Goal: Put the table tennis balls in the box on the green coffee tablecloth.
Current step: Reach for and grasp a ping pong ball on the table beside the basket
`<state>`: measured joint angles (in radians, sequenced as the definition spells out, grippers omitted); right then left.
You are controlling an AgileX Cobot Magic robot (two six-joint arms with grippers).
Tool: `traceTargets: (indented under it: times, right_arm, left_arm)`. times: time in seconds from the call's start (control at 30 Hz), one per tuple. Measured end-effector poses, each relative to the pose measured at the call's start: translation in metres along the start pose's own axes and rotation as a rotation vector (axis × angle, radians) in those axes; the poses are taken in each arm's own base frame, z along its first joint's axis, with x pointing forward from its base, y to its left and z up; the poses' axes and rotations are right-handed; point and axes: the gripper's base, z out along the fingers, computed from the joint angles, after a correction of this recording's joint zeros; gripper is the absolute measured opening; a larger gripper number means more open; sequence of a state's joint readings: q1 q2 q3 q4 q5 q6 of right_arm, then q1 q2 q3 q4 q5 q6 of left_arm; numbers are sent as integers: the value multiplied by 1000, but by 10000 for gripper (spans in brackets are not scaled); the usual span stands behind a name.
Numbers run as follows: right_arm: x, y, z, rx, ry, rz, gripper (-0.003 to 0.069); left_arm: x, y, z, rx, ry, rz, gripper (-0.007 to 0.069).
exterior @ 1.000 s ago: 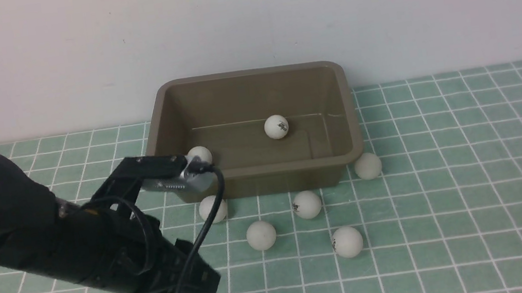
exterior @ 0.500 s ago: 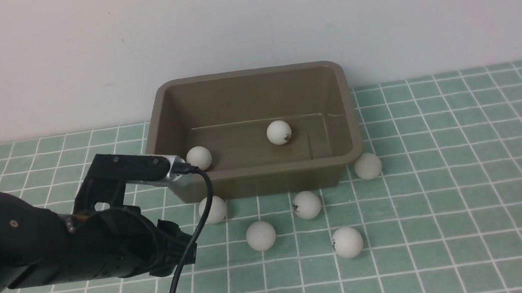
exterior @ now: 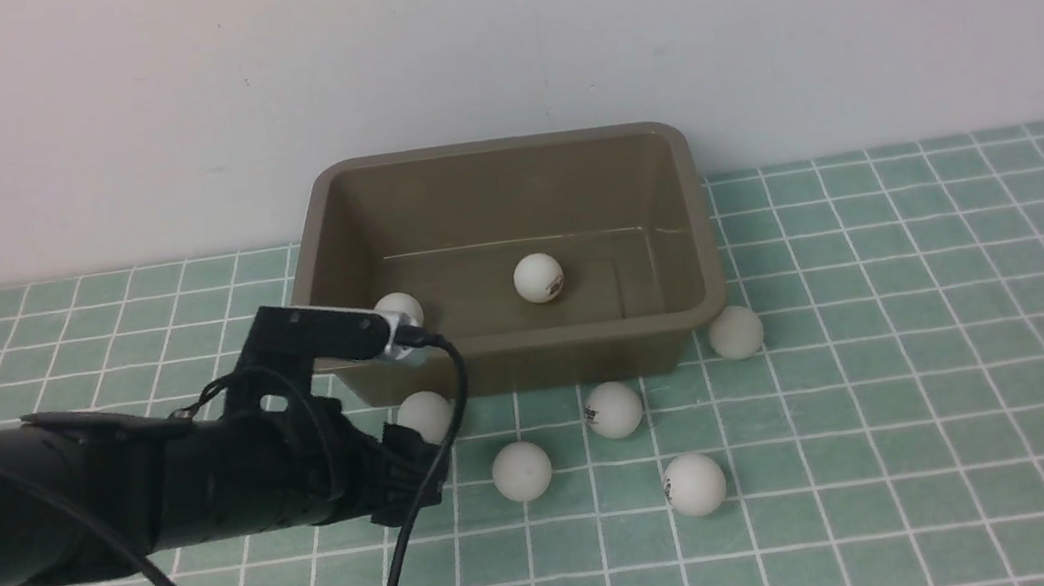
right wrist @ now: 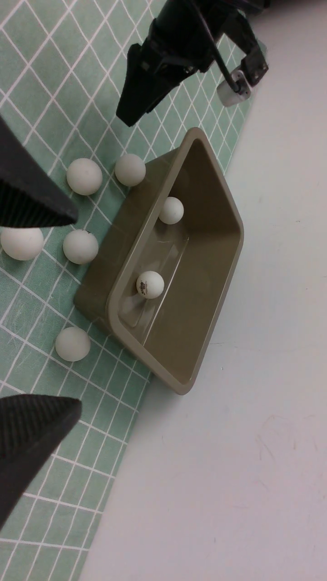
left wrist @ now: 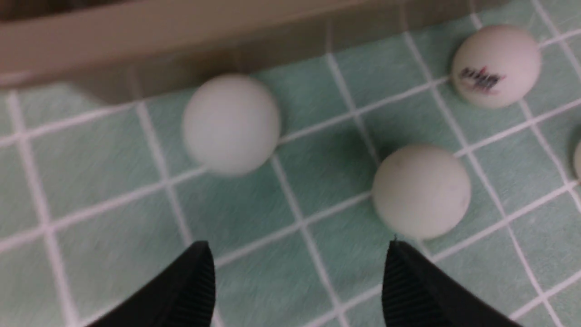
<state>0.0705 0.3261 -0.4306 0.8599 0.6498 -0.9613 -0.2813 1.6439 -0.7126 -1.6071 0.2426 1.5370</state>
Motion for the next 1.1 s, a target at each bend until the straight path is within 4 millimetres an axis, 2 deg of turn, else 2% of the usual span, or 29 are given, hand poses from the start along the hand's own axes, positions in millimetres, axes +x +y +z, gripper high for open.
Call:
traceTargets:
  times: [0.13, 0.4, 0.67, 1.0, 1.1]
  right_arm:
    - [0, 0, 0, 0, 0, 0, 451]
    - [0, 0, 0, 0, 0, 0, 451]
    - [0, 0, 0, 0, 0, 0, 451]
    - [-1, -1, 0, 10, -7, 0, 451]
    - [-1, -1, 0, 15, -10, 0, 451]
  left_arm:
    - [-7, 0, 16, 41, -11, 118, 449]
    - [-12, 5, 39, 40, 11, 125, 449]
    - [-23, 6, 44, 35, -12, 133, 450]
    - [-13, 13, 58, 0, 41, 124, 445]
    - [-11, 14, 59, 0, 46, 122, 395]
